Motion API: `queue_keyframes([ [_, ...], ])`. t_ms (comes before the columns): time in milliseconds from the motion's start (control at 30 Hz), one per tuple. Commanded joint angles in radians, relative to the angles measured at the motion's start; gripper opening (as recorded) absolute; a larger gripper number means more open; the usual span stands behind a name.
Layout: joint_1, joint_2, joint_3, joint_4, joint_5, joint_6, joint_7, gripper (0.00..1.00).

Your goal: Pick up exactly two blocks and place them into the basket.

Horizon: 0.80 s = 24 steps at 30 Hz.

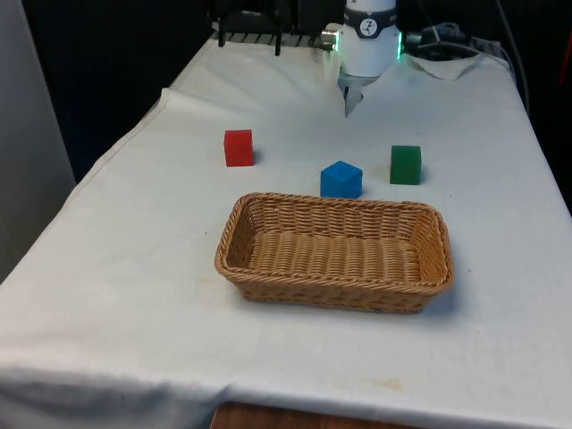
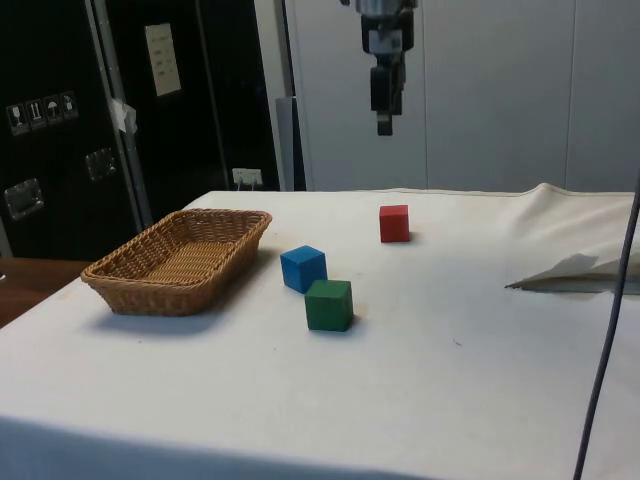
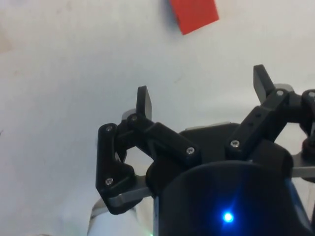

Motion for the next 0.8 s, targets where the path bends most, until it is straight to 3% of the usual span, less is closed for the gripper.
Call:
queue_keyframes([
  [0, -0.002, 0.013, -0.018, -0.008, 0.003, 0.036, -0.021, 1.0],
  [100, 0.0, 0.038, -0.043, -0.012, 0.009, 0.076, -0.045, 1.0],
  [133, -0.001, 0.034, -0.036, -0.008, 0.001, 0.057, -0.031, 1.0],
  [200, 0.001, 0.064, -0.065, -0.016, 0.017, 0.114, -0.067, 1.0],
  [333, 0.002, 0.101, -0.084, -0.022, 0.038, 0.163, -0.098, 1.0],
  [433, -0.001, 0.124, -0.086, -0.016, 0.04, 0.173, -0.1, 1.0],
  [500, 0.003, 0.144, -0.093, -0.031, 0.078, 0.22, -0.133, 1.0],
  [700, 0.003, 0.196, -0.09, -0.042, 0.149, 0.281, -0.181, 1.0],
  [733, 0.0, 0.207, -0.091, -0.032, 0.133, 0.274, -0.169, 1.0],
  [767, 0.003, 0.203, -0.089, -0.044, 0.161, 0.29, -0.189, 1.0],
])
